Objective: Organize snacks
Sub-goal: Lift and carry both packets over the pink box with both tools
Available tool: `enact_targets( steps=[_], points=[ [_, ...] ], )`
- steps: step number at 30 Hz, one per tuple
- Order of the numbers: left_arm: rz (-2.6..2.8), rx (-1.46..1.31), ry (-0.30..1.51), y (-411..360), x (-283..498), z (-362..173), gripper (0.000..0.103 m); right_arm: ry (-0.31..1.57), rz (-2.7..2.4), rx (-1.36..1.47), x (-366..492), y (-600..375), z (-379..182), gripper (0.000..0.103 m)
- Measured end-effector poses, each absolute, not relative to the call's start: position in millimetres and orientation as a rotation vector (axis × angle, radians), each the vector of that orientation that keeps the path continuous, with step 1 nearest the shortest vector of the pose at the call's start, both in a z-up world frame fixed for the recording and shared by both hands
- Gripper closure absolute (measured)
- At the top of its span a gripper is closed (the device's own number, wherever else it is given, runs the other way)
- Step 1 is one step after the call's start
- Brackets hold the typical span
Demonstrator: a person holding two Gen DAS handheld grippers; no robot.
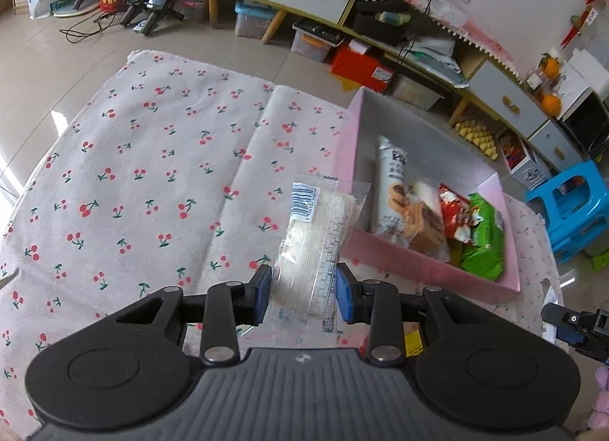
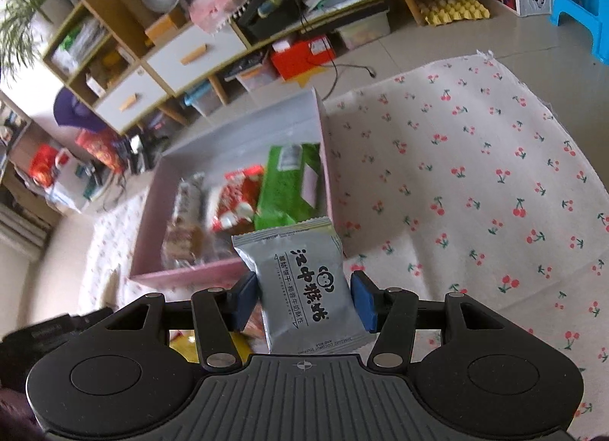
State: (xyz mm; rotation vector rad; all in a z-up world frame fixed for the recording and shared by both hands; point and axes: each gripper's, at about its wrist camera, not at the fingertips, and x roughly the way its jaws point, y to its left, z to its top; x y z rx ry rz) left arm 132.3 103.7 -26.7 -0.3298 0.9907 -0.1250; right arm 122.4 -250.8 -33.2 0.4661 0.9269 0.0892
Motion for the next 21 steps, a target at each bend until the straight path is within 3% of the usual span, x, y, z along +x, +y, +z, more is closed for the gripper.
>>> enact_targets(
  steps=[21],
  points=[
    [-0.215, -0.376, 0.898, 47.8, 159.0, -12.1, 0.071, 0.813, 0.142, 0.762, 156.8, -245.7, -18.7, 0.051]
  ],
)
